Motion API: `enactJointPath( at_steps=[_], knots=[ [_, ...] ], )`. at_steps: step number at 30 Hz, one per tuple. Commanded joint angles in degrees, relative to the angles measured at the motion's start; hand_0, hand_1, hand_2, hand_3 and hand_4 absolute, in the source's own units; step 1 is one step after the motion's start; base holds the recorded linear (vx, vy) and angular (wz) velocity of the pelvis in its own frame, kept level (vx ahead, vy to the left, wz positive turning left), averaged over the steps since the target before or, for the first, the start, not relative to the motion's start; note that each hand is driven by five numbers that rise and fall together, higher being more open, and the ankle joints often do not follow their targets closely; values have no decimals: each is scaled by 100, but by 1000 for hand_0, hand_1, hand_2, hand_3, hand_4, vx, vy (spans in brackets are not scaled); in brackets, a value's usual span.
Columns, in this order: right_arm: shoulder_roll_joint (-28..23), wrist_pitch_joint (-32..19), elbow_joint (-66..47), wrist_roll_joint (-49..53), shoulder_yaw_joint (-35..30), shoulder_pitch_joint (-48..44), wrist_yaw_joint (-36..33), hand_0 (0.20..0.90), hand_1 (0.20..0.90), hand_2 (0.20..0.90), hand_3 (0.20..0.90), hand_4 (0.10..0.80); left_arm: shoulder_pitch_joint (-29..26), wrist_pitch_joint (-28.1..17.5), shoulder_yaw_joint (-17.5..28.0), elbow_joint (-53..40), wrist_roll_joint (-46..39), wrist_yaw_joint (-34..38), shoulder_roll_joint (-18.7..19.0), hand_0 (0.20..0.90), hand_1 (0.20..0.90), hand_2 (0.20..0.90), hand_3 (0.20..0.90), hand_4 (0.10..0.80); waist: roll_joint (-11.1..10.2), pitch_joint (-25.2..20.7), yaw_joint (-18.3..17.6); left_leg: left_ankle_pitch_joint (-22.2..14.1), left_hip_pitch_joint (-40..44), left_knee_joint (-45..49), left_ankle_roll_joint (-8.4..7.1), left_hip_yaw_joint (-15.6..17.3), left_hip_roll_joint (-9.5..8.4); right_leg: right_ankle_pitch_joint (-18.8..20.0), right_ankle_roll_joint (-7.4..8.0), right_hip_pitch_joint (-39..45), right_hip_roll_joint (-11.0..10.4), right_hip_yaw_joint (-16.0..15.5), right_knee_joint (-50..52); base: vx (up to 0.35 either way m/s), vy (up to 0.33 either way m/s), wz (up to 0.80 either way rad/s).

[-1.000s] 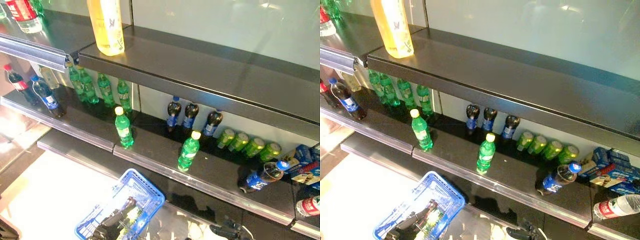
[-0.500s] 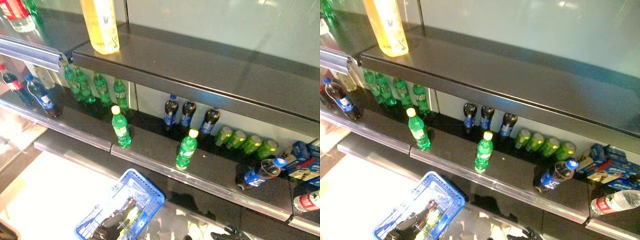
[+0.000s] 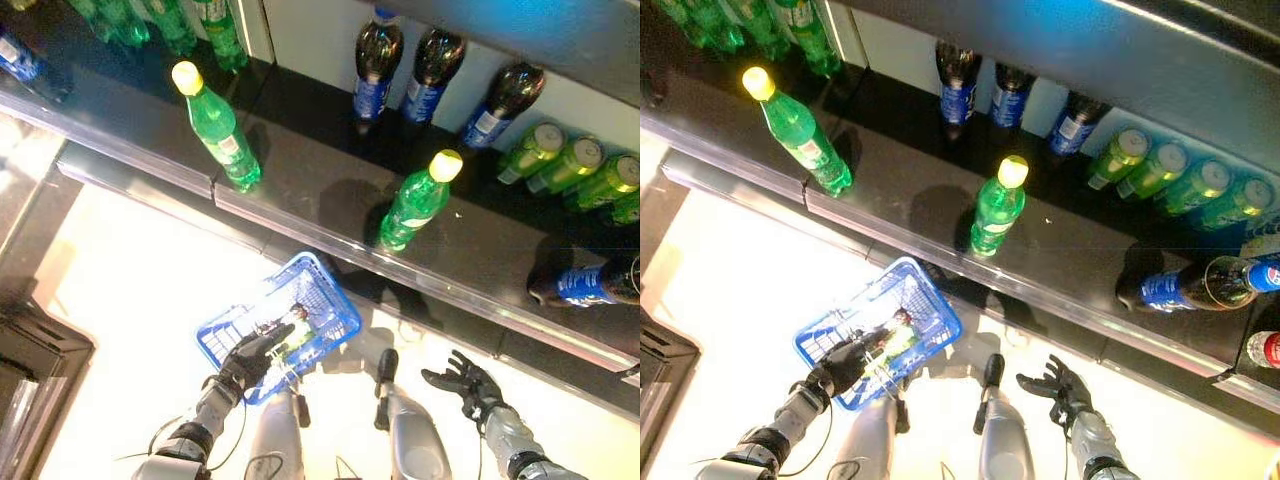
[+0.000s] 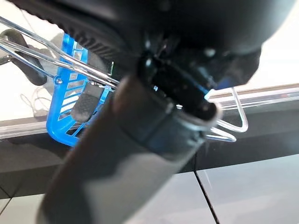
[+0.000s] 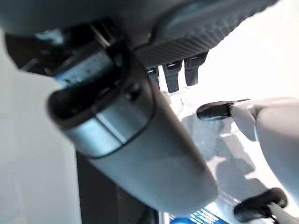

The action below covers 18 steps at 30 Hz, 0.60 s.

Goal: Pick up the drink and place into the basket.

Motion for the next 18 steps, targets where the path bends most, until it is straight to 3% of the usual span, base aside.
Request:
enactJointPath(
  at_steps=[1,6,18],
  knots=[
    [-283,-361,-209,334,86,62,-24,900,900,900,900,800,274,-203,58,-90,-222,-448,190,300,300,300,200,100,-207,-205,169,-890,-384,1219,-90,-61,-178,-36,128,-556,-133,284,573,-67,-2,6],
    [-251,-598,-402,441,130,16,26,900,900,900,900,800,204,-180,139,-110,-241,-425,275,300,300,300,200,100,-279,-210,179,-1141,-581,1754,-47,-9,-87,-187,143,-798,-286,300,1108,-57,1,0],
    [-135,-907,-1443,108,621,73,75,900,900,900,900,800,320,-250,135,-315,-252,-292,314,300,300,300,200,100,-362,-173,171,-1221,-518,1816,16,56,7,-221,212,-821,-335,307,1269,-8,-10,2]
  ],
)
